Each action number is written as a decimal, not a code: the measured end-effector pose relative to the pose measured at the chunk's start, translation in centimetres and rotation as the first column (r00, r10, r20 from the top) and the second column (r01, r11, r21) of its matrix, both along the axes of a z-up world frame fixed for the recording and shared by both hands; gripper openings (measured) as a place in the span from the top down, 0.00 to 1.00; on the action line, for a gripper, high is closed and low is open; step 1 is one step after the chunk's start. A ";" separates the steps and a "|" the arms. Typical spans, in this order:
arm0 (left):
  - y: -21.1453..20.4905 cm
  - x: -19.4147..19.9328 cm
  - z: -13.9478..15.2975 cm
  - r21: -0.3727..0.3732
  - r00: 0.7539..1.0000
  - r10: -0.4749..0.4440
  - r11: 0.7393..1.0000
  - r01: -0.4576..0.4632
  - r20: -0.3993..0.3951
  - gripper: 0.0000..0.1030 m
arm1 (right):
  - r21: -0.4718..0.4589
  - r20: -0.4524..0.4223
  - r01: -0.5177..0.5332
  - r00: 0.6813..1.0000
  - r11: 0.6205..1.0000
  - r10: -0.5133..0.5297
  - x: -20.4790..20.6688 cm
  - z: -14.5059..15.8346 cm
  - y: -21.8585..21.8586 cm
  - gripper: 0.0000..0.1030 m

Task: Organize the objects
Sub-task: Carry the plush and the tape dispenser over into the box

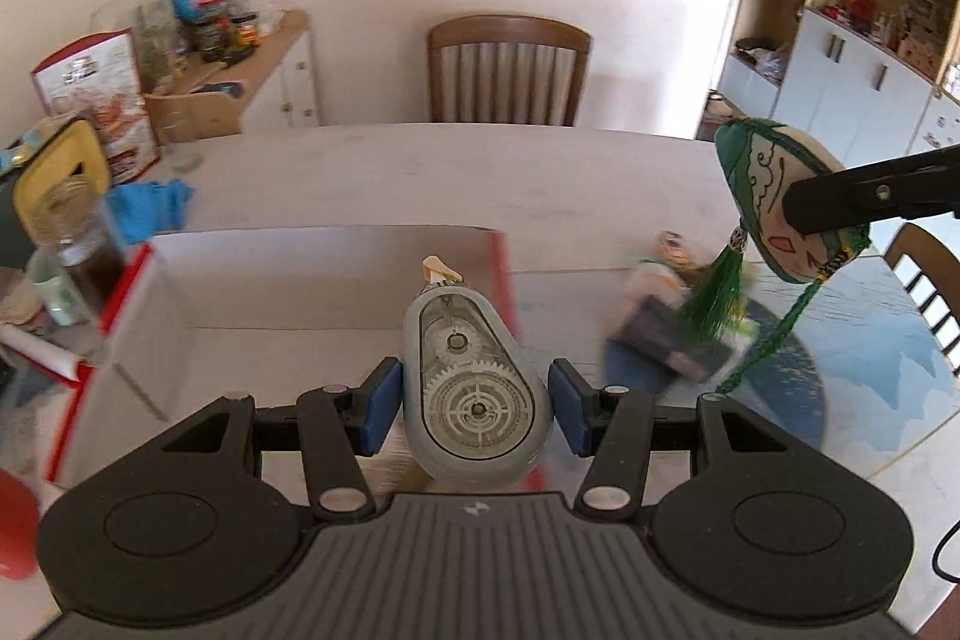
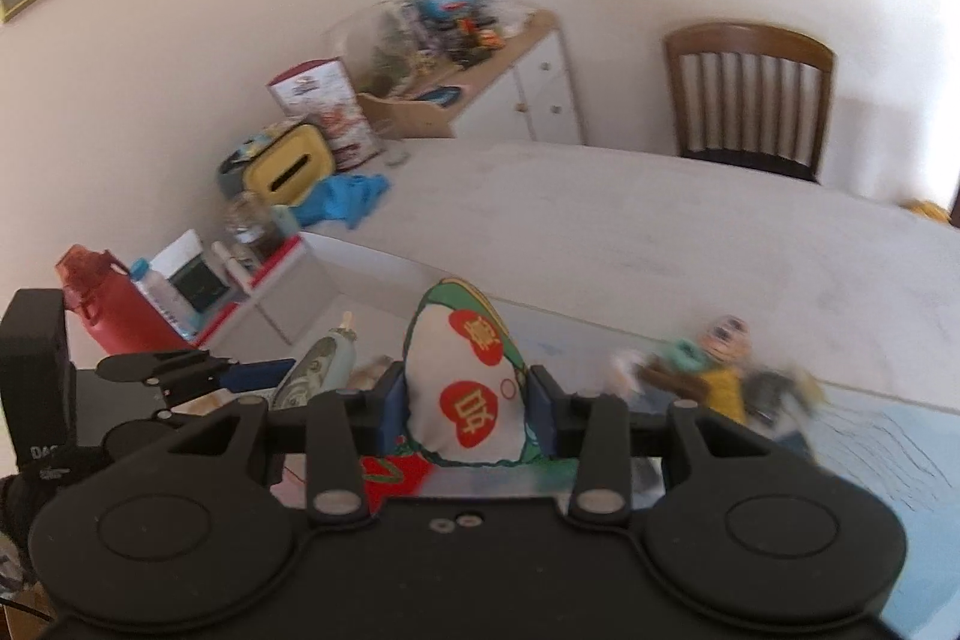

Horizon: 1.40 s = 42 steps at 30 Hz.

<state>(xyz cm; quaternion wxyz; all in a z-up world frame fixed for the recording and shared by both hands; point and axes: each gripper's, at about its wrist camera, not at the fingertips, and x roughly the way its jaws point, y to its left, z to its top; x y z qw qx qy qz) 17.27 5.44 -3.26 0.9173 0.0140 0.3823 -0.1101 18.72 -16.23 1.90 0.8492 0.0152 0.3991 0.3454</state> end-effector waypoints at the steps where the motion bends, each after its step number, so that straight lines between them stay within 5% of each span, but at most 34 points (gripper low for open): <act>1: 0.9 0.2 0.1 0.002 1.000 0.009 1.000 -0.009 0.000 0.48 | -0.001 0.005 -0.012 1.000 1.000 0.012 0.0 0.1 1.1 0.61; 11: 9.2 3.2 0.6 0.027 0.997 0.072 0.997 -0.072 0.011 0.48 | -0.018 0.033 -0.089 0.995 0.996 0.090 1.2 0.4 9.9 0.61; 19: 12.3 6.1 -1.7 0.032 0.997 0.079 0.996 -0.078 -0.024 0.48 | -0.070 0.015 -0.120 0.992 0.990 0.122 2.9 -2.0 15.3 0.61; 31: 13.0 10.8 -7.2 0.099 0.990 0.053 0.994 -0.040 -0.128 0.48 | -0.273 -0.038 -0.148 0.989 0.951 0.144 4.7 -9.5 20.6 0.60; 42: 11.0 14.0 -10.2 0.185 0.969 -0.002 0.982 0.049 -0.247 0.48 | -0.425 -0.005 -0.186 0.979 0.886 0.203 4.1 -12.8 23.4 0.59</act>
